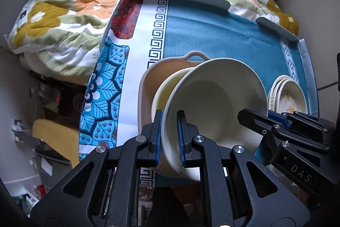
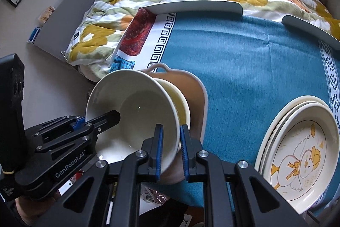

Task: Organize plates and bowls
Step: 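Carry the small white bowl with both tools toward the cream bowl, then lower the small white bowl into the cream bowl and open both tools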

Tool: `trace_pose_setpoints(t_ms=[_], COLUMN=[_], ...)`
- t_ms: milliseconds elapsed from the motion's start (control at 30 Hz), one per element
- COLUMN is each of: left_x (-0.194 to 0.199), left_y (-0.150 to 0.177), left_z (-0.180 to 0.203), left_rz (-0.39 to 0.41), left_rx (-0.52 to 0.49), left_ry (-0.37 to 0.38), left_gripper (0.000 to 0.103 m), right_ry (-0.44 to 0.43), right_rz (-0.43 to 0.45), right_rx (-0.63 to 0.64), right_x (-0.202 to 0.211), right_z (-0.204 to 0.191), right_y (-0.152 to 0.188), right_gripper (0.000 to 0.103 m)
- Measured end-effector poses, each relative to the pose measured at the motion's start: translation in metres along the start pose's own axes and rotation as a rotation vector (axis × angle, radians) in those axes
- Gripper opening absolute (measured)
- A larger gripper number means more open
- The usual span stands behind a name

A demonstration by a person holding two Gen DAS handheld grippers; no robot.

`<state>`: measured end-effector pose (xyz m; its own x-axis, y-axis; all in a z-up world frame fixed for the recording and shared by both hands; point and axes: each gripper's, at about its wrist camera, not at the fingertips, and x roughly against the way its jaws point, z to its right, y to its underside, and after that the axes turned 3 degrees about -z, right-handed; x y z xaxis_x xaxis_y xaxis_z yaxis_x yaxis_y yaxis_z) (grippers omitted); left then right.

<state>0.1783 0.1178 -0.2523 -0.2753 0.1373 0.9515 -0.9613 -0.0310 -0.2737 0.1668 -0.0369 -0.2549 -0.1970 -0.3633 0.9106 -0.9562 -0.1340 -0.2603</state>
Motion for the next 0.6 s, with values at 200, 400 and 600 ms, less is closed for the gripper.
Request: trace_pose_setpoints(t_ms=[200,400,600], left_x=[-0.004,-0.008,-0.012], left_y=[-0.004,-0.008,-0.009], left_z=[0.004,0.009,0.009], left_rz=[-0.014,-0.018,-0.025], left_rx=[-0.048,-0.075,-0.091], left_ry=[-0.023,-0.049,-0.077], left_gripper=[0.011,0.011,0.011], right_ry=[0.009,0.011,0.016], right_rz=[-0.009,-0.017,-0.024], right_rx=[-0.014,-0.022,-0.017], right_x=[-0.004,-0.006,-0.007], right_z=[0.000,0.002,0.002], right_y=[0.000,0.000,0.000], right_gripper=[0.015,0.015,0.015])
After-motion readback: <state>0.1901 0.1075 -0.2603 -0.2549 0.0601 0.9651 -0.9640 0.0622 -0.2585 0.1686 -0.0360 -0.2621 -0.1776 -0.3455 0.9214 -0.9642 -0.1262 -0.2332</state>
